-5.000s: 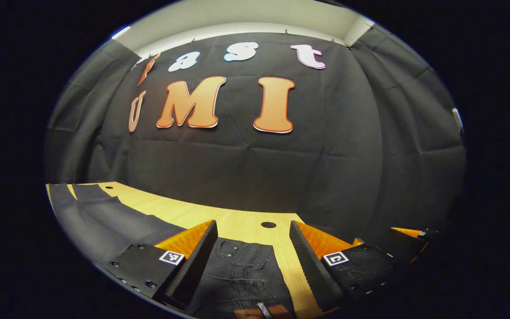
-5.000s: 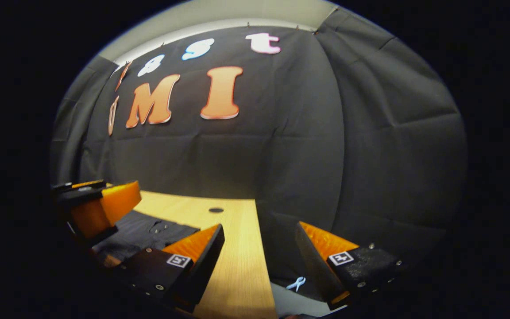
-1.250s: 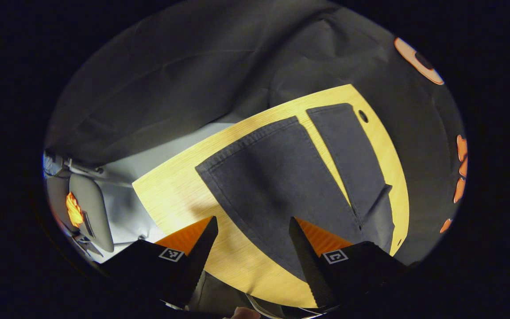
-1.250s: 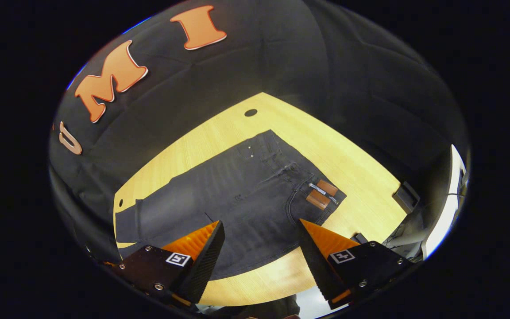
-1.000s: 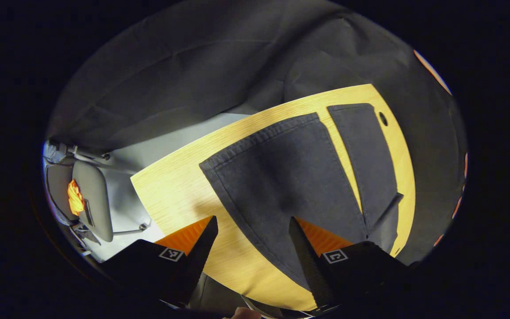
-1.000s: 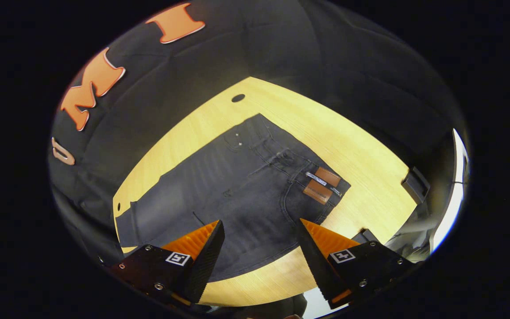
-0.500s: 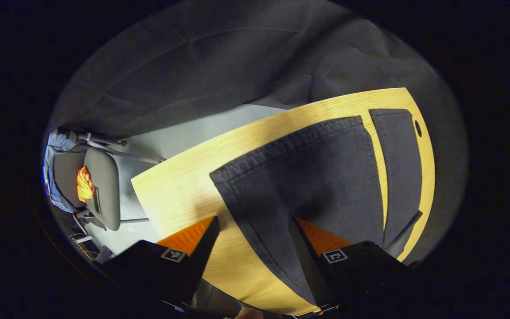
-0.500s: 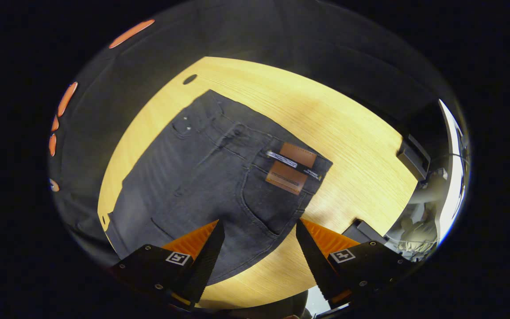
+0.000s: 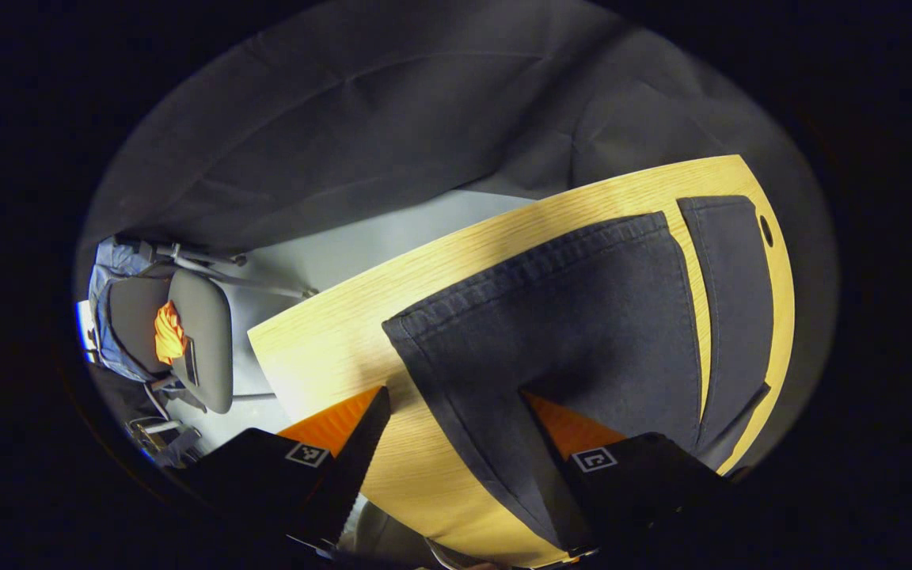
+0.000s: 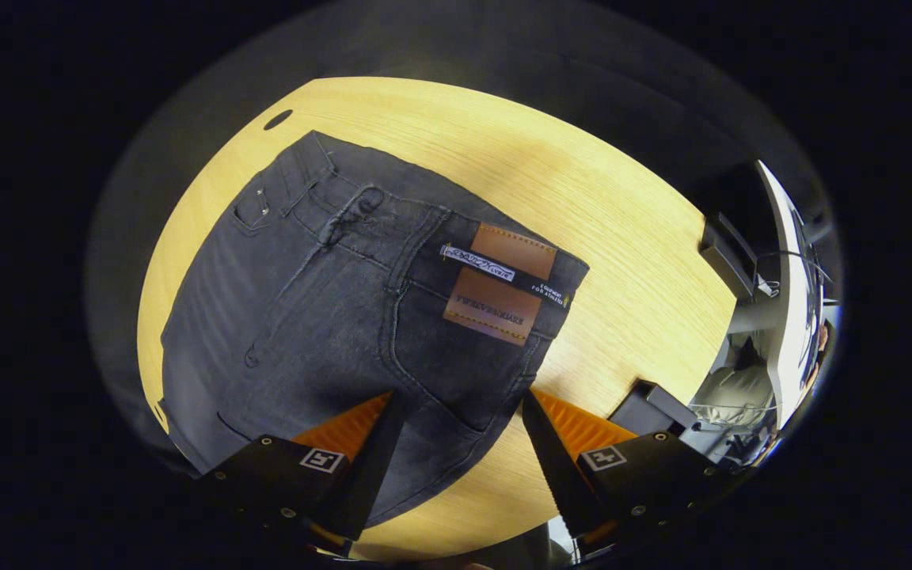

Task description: Grasp the waist and the cuffs of the jeans and fold them to make the two legs overlap; first hold the waist and fold one-third of the jeans toward the cuffs, then hold the cuffs and fold the remaining one-third in the same direction to finish folding.

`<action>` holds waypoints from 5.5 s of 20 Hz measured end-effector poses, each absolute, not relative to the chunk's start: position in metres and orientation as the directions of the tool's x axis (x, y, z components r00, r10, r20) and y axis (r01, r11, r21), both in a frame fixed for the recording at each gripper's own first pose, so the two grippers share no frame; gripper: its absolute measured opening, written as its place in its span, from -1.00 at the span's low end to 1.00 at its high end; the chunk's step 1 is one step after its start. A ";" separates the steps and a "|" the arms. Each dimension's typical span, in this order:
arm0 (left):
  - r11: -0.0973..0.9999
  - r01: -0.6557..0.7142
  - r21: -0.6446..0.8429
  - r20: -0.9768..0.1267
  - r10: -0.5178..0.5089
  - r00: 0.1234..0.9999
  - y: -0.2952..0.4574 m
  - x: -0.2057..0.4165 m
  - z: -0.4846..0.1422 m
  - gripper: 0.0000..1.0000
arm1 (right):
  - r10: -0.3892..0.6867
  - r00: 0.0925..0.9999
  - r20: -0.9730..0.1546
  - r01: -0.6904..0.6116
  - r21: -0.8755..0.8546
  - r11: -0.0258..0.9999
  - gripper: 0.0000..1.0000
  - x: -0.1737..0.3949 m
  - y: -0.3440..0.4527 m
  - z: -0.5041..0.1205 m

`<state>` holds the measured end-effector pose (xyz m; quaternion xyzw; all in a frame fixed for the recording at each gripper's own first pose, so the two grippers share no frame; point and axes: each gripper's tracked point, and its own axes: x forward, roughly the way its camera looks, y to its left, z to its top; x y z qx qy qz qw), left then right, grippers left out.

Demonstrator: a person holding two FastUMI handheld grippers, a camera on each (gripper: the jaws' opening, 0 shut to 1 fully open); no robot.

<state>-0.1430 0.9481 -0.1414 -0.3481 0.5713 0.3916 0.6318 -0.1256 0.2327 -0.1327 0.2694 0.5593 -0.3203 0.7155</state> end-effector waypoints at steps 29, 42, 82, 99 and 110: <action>0.642 -0.538 -0.545 -0.757 -0.102 0.645 0.938 -0.010 -0.026 -0.99 | -0.026 0.623 -0.781 0.723 0.564 0.399 -0.99 -0.080 0.237 -0.033; 0.736 -0.512 -0.443 -0.752 0.005 0.659 0.950 0.088 0.006 -0.99 | 0.016 0.692 -0.722 0.656 0.638 0.403 -0.99 0.001 0.239 0.011; 0.966 -0.232 -0.118 -0.177 0.209 0.962 0.876 0.140 0.187 0.96 | -0.150 0.495 -0.856 0.747 0.330 0.578 0.99 0.032 0.186 -0.100; 0.998 -0.054 0.026 -0.060 0.055 0.997 0.748 0.052 0.246 0.89 | -0.309 0.590 -0.746 0.654 0.217 0.725 -0.48 0.063 0.175 -0.109; 0.997 0.061 0.053 -0.041 -0.058 0.997 0.732 0.044 0.245 0.93 | -0.355 0.674 -0.648 0.604 0.207 0.770 -0.65 0.049 0.226 -0.014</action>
